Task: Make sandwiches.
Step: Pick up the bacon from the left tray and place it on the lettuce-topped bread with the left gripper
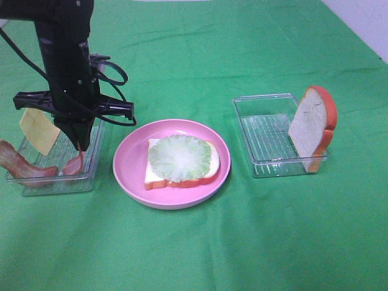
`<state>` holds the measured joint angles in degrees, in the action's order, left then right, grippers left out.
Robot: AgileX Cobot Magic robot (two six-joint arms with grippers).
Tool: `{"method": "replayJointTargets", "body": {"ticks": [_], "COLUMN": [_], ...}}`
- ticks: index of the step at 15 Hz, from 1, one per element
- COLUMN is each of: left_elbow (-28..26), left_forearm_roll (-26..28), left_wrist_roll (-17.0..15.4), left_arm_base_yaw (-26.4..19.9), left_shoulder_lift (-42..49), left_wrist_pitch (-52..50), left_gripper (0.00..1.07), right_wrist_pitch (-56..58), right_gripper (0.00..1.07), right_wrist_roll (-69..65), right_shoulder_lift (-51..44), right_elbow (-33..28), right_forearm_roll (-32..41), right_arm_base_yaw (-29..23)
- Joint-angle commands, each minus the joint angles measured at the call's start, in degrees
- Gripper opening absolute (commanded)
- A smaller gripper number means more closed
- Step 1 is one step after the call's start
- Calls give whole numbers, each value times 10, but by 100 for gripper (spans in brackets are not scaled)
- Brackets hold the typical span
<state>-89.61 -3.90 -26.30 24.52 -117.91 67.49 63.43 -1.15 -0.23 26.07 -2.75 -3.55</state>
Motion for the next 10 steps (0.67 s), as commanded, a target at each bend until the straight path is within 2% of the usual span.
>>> {"method": "replayJointTargets", "body": {"ticks": [1,3,6,7,10], "left_elbow": [1,1,1,1,1], "left_forearm_roll": [3,14,72,109,249], "left_wrist_roll": [9,21,58,79,171], "left_arm_base_yaw": [5,5,5,5,5], "left_shoulder_lift": [52,92,125,130,129], "left_wrist_pitch": [4,-3,-22,-31,-68], "left_gripper": [0,0,0,0,0], "right_wrist_pitch": [-3,-3,-3,-3,-3], "right_gripper": [99,99,99,99,99], "right_wrist_roll": [2,2,2,2,2], "right_shoulder_lift": [-14,-14,-14,-14,-14], "right_elbow": [-2,-2,-2,-2,-2], "right_forearm_roll": [-1,-1,-1,-1,-1], "right_arm_base_yaw": [1,1,1,1,1]}}
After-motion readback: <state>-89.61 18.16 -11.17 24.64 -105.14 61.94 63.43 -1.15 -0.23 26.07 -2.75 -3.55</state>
